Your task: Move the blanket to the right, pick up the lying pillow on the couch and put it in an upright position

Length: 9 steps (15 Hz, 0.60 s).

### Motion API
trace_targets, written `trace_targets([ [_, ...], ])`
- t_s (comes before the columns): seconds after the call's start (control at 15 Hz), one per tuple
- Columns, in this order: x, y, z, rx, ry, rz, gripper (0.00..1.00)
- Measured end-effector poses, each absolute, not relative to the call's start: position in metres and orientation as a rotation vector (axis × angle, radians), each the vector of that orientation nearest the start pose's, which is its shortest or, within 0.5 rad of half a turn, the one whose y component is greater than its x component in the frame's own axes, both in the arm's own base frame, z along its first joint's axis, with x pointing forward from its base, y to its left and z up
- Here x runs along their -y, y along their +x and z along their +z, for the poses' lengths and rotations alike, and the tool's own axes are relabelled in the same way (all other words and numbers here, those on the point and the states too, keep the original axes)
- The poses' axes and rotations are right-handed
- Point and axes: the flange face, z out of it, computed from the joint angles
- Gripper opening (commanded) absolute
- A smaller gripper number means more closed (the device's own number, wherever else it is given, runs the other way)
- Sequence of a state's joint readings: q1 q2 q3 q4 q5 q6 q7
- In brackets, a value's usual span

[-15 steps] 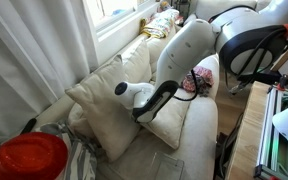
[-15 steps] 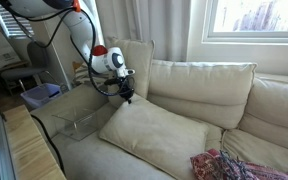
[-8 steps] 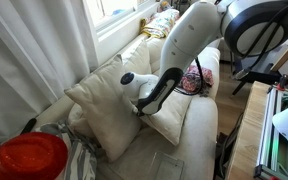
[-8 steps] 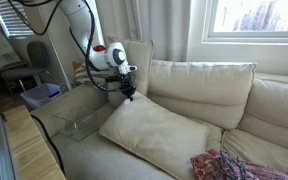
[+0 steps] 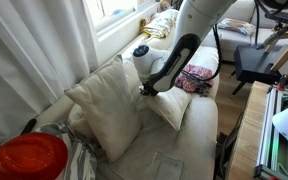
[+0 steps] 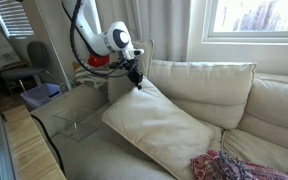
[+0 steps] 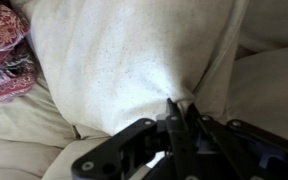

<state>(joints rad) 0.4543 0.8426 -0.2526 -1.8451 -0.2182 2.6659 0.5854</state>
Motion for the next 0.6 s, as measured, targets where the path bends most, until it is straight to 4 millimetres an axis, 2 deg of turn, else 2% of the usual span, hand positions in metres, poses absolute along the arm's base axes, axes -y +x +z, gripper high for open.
trace_targets([
  [0.13, -0.117, 0.602, 0.098, -0.283, -3.399, -0.196, 0.03],
  [0.2, -0.111, 0.599, 0.107, -0.318, -3.399, -0.204, 0.10],
  [0.33, -0.103, 0.595, 0.120, -0.352, -3.405, -0.220, 0.10],
  [0.47, -0.101, 0.591, 0.124, -0.363, -3.406, -0.222, 0.10],
  [0.53, -0.101, 0.591, 0.124, -0.365, -3.407, -0.221, 0.03],
  [0.6, -0.102, 0.590, 0.123, -0.365, -3.407, -0.220, 0.03],
])
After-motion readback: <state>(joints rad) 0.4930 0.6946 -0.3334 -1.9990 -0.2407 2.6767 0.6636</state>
